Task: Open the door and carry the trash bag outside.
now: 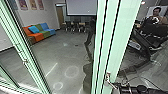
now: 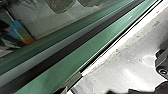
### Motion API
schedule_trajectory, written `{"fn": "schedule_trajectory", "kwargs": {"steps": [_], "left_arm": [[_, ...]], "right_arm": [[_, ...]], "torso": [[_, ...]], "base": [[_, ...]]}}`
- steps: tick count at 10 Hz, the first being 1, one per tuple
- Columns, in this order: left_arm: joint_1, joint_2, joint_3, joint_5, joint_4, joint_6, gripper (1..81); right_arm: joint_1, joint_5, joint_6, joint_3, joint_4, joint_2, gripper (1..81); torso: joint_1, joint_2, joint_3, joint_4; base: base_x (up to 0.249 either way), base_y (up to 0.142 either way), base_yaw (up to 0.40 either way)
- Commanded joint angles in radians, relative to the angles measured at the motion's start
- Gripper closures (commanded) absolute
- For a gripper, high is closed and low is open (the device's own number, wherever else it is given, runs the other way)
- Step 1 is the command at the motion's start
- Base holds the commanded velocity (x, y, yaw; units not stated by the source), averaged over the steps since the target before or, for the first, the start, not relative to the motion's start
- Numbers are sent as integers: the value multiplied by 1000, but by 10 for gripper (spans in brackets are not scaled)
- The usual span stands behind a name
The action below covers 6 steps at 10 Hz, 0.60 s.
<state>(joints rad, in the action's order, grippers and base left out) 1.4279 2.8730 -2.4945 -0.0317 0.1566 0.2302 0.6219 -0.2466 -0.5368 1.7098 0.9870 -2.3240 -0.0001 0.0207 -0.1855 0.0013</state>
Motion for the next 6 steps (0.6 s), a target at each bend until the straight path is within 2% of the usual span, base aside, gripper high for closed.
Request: {"fn": "schedule_trajectory", "kwargs": {"steps": [1, 6], "left_arm": [[-34, -12, 9, -71, 1, 1, 811], [-33, -12, 9, -71, 3, 1, 811]], "right_arm": [[-179, 98, -43, 152, -28, 102, 10], [-190, 109, -45, 175, -18, 84, 10]], "torso": [[0, 0, 0, 0], [0, 0, 0, 0]], "base": [[0, 0, 0], [0, 0, 0]]}}
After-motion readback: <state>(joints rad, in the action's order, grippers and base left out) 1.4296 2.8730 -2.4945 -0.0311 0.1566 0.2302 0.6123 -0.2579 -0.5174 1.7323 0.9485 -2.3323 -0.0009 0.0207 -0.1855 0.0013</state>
